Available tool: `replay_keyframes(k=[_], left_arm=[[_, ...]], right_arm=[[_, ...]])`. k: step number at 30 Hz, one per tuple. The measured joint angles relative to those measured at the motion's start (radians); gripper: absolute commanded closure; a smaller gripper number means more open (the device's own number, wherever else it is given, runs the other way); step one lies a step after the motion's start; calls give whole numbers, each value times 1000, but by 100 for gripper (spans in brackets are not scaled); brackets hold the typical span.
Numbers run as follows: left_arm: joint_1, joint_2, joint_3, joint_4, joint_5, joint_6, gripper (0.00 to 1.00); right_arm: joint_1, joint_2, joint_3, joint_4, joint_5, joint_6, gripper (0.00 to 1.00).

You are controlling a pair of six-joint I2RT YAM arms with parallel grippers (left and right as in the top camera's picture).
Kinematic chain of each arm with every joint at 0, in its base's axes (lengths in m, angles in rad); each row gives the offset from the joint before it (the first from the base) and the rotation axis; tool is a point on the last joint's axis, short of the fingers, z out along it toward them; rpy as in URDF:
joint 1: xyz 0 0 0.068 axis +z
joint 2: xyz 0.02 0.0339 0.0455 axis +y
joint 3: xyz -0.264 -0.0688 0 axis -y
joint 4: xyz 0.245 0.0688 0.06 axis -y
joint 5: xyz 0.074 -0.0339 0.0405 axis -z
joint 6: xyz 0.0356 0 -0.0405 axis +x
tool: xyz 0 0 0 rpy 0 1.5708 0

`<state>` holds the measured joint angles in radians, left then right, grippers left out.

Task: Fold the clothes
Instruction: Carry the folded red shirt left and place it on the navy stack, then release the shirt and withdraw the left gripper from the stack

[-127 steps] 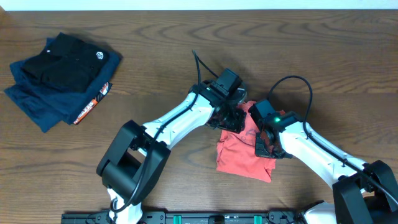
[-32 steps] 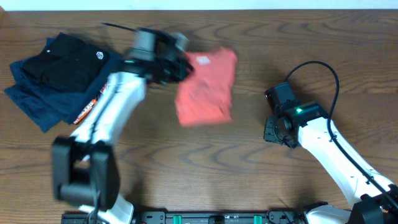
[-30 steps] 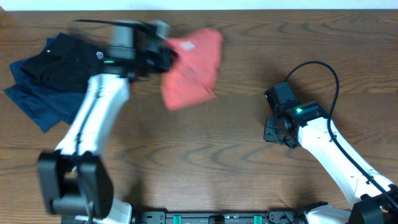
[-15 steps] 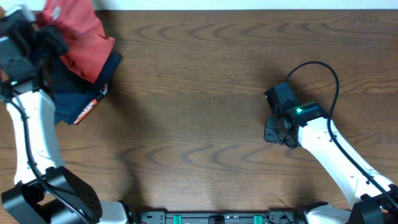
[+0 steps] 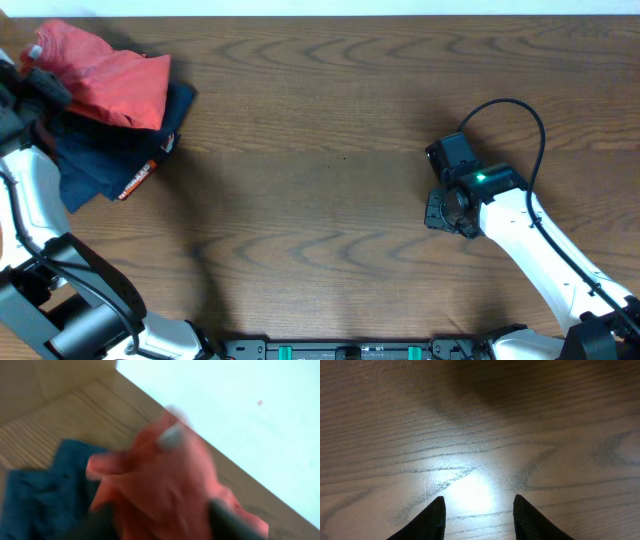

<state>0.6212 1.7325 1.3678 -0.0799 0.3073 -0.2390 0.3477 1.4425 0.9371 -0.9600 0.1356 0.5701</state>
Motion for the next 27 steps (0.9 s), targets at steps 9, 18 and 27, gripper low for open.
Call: replay_keyframes(k=[9, 18, 27], left_arm=[[70, 0, 2, -34, 33, 3, 2], [-153, -27, 2, -50, 138, 58, 2], [-628, -39, 8, -392, 31, 156, 2]], right_arm=[[0, 0, 0, 30, 0, -6, 32], [0, 0, 0, 130, -23, -12, 1], [0, 0, 1, 473, -37, -60, 1]])
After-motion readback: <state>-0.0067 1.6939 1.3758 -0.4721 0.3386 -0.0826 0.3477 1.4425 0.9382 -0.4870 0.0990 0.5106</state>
